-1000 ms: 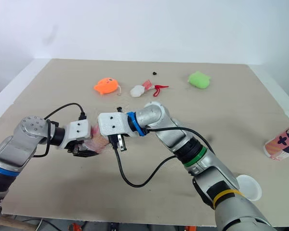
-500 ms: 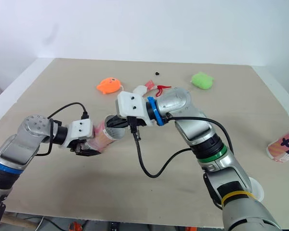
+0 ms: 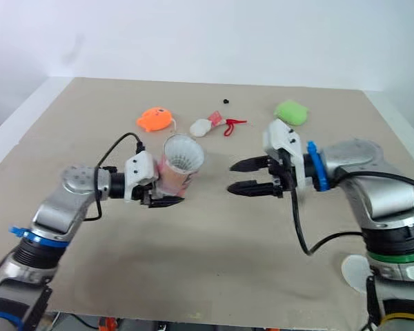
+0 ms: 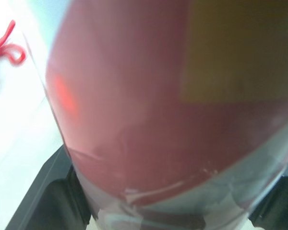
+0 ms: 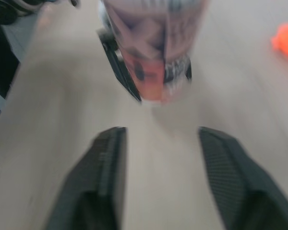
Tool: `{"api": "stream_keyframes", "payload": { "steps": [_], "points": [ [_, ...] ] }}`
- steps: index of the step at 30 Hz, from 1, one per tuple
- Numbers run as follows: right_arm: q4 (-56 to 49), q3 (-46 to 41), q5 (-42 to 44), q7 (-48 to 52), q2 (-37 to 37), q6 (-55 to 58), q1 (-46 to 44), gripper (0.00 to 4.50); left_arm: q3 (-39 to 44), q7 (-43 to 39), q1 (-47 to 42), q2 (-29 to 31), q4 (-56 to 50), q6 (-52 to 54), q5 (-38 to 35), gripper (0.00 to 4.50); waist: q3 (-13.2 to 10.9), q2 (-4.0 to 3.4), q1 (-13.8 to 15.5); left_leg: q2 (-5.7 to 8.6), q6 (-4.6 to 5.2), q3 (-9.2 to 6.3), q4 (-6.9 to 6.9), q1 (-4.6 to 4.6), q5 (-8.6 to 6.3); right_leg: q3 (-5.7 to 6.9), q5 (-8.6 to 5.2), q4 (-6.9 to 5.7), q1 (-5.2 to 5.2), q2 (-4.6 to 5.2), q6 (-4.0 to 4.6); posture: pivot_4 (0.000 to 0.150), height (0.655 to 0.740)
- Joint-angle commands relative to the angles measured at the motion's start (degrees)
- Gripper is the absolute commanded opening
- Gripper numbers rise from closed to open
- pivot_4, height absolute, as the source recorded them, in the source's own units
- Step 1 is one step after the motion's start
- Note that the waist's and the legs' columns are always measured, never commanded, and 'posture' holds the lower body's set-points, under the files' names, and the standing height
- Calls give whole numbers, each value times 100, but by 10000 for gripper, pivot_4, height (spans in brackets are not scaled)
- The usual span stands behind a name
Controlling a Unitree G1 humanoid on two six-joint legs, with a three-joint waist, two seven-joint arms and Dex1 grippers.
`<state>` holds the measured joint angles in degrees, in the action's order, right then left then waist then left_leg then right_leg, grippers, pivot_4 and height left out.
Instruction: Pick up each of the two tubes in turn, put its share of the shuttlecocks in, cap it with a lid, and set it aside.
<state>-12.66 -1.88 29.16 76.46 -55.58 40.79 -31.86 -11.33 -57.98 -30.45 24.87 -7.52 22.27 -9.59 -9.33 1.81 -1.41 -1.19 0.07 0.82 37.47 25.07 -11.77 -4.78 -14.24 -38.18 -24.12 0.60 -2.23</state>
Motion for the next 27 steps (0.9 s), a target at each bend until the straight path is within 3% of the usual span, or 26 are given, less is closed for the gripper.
{"api": "stream_keyframes", "payload": {
  "steps": [1, 2, 9, 17, 27],
  "points": [
    [278, -701, -191, 238, -788, -198, 664, 41121, -89, 724, 281, -822, 26, -550, -101, 34600, 4, -10, 12, -1, 0, 0, 1, 1, 0, 0, 1, 2, 0, -1, 1, 1500, 7400],
    [394, -847, -254, 292, -1000, -266, 929, 44565, -150, 930, 384, -1089, 112, -715, -69, 34600, 7, -18, 56, 3, 0, -1, 2, 2, 0, 0, 2, 5, 5, 2, -6, 1500, 7400],
    [1245, -1362, -920, 597, -2047, -952, 2472, 44565, -449, 1768, 888, -1916, 948, -1713, 373, 34600, 3, -17, 0, 40, 2, 1, 7, -63, 0, -9, -13, 14, 75, 39, -46, 1500, 7400],
    [1879, -1238, -1572, 622, -2392, -1611, 3407, 44565, -720, 1958, 1015, -1963, 1731, -2347, 740, 34600, 8, -25, -1, 45, 17, 20, 6, -87, 14, -20, -10, 12, 90, 36, -76, 1500, 7400],
    [2401, -813, -2050, 398, -2338, -2013, 3449, 44565, -779, 1923, 1064, -1910, 1812, -2464, 794, 34600, 12, -32, 4, 53, 17, 32, 6, -88, 14, -62, -13, 13, 91, 36, -106, 1500, 7400]
  ]
}}
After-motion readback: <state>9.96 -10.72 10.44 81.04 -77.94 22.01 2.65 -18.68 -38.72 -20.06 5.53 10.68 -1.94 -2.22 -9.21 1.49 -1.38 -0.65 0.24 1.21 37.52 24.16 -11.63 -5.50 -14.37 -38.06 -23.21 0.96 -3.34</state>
